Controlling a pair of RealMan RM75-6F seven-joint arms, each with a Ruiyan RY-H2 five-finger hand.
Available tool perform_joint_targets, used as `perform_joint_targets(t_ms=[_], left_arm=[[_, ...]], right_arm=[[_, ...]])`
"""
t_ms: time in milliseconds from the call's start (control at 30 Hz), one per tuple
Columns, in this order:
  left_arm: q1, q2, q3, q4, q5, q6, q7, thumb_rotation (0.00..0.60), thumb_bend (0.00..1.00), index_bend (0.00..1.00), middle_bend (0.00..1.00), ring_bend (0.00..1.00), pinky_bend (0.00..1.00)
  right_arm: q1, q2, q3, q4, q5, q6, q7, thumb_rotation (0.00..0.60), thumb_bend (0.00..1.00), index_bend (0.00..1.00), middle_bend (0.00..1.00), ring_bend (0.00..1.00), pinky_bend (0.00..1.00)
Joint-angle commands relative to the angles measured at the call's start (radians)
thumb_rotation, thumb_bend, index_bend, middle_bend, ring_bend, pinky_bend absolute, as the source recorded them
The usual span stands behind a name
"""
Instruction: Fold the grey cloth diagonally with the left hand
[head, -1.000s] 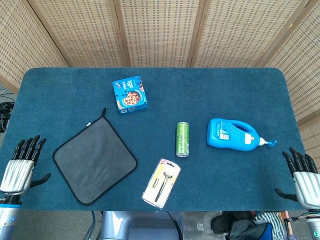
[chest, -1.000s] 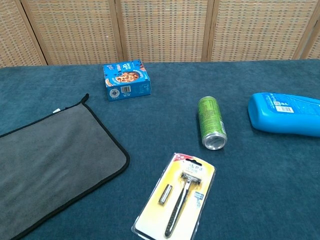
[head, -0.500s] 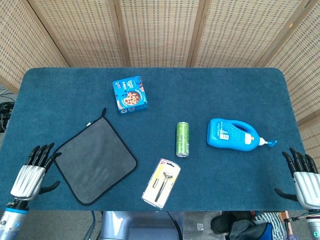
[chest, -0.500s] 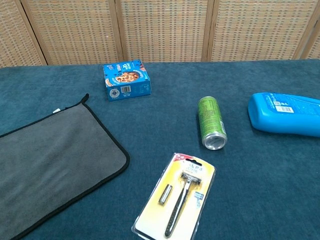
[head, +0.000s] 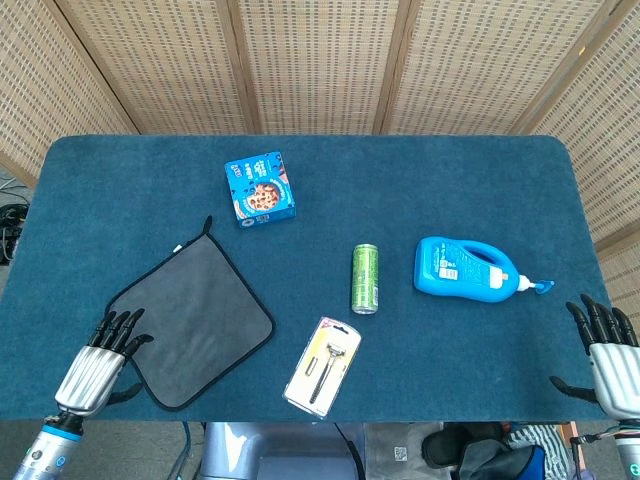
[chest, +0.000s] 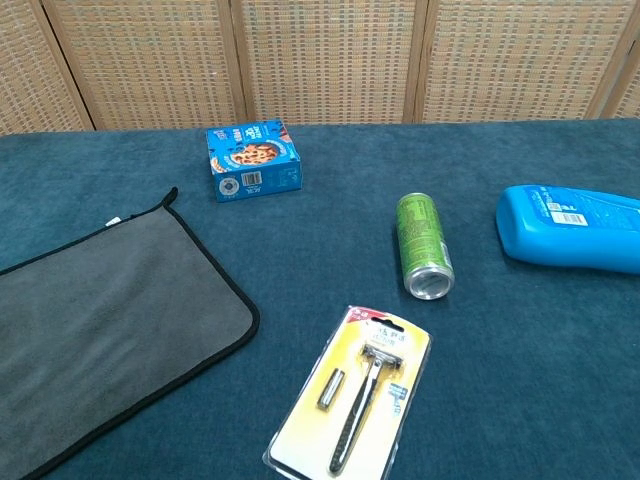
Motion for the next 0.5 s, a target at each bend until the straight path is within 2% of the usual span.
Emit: perform_joint_targets(t_ms=[33, 500], left_arm=[[0.004, -0.015, 0.014, 0.009, 0.011, -0.007, 0.013, 0.6, 0.19, 0.27, 0.0, 0.0, 0.0], [0.027, -0.059, 0.062, 0.058, 0.027, -0.033, 0.072, 0.6, 0.19, 0.27, 0.0, 0.0, 0.0]], right_arm=[[-0.001, 0.001, 0.0, -0.001, 0.0, 0.002, 0.001, 0.6, 0.0, 0.0, 0.0, 0.0, 0.0], [-0.004, 0.006, 0.004, 0.0, 0.0, 0.007, 0.015, 0.6, 0.0, 0.0, 0.0, 0.0, 0.0]])
